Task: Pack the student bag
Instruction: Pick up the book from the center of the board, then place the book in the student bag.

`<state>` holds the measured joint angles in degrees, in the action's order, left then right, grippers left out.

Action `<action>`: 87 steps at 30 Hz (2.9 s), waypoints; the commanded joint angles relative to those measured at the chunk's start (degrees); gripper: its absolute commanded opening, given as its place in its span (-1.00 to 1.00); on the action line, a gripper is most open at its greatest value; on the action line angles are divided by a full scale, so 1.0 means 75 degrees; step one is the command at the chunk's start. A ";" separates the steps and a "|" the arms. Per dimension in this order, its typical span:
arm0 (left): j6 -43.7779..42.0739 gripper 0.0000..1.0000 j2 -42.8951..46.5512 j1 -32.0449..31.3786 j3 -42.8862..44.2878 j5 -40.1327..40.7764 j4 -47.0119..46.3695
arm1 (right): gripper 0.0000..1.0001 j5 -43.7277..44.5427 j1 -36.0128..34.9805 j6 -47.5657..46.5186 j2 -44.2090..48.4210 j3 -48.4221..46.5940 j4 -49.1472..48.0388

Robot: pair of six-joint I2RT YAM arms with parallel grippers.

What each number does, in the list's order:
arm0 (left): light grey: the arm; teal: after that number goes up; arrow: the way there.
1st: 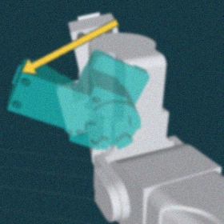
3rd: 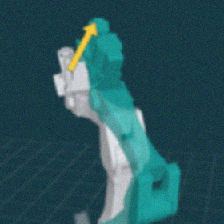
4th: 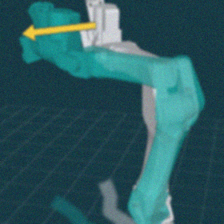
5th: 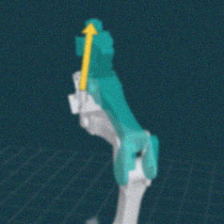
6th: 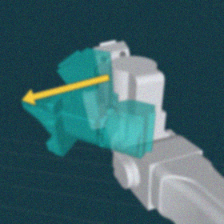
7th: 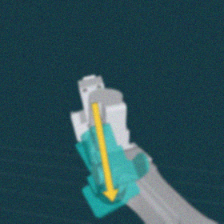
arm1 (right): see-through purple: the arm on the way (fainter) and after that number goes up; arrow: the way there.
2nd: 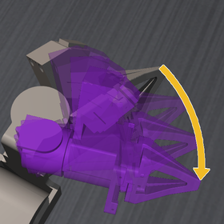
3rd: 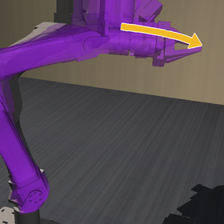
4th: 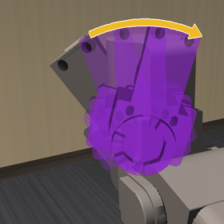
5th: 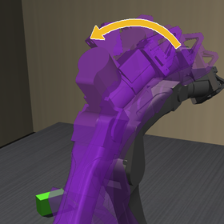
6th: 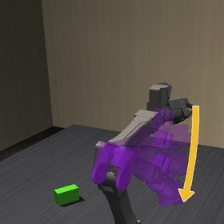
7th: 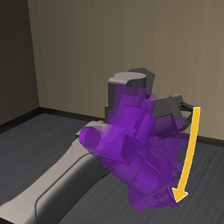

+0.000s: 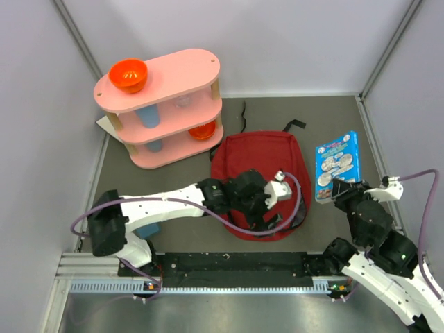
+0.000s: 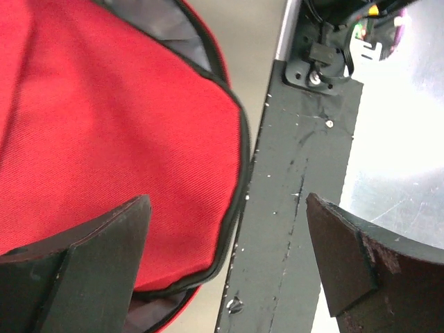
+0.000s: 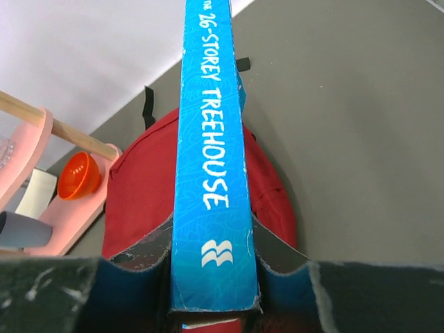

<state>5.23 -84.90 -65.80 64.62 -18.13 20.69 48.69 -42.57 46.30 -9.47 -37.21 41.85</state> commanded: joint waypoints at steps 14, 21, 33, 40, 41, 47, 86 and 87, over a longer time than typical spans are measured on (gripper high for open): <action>-0.0242 -0.17 -0.1137 -0.0625 0.0911 0.2053 0.0804 | -1.00 -0.0445 0.0027 0.0400 -0.0061 -0.0265 -0.0224; 0.0274 -1.00 -0.1219 -0.0625 0.1005 0.2988 0.0546 | -1.00 -0.0527 0.0027 0.0564 0.0044 -0.0136 -0.0142; 0.1164 -1.00 -0.0528 0.0966 0.1239 0.3334 0.0090 | -1.00 -0.0397 0.0027 0.0529 0.0513 -0.0394 0.0186; 0.1225 -1.00 -0.0246 0.2316 0.2583 0.2968 -0.0251 | -1.00 -0.1345 0.0027 0.1219 0.0759 -0.0722 0.0830; 0.1131 -1.00 -0.0269 0.2328 0.2784 0.3084 -0.0204 | -1.00 -0.1486 0.0027 0.1337 0.0817 -0.0780 0.0900; 0.1200 -1.00 -0.0223 0.2328 0.3618 0.3203 -0.0448 | -1.00 -0.2436 0.0027 0.1935 0.1611 -0.0851 0.1182; 0.1400 -1.00 0.0492 0.2071 0.2752 0.1562 -0.1047 | -1.00 -0.5089 0.0039 0.4678 -0.1748 0.3708 -0.7911; 0.1400 -1.00 0.0516 0.2047 0.2728 0.1574 -0.1059 | -1.00 -0.4818 0.0027 0.4678 -0.1748 0.3684 -0.7853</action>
<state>15.14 -84.60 -49.71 85.38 -4.91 19.57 3.60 -42.57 80.34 -22.61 -6.85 -4.05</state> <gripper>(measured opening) 0.021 0.245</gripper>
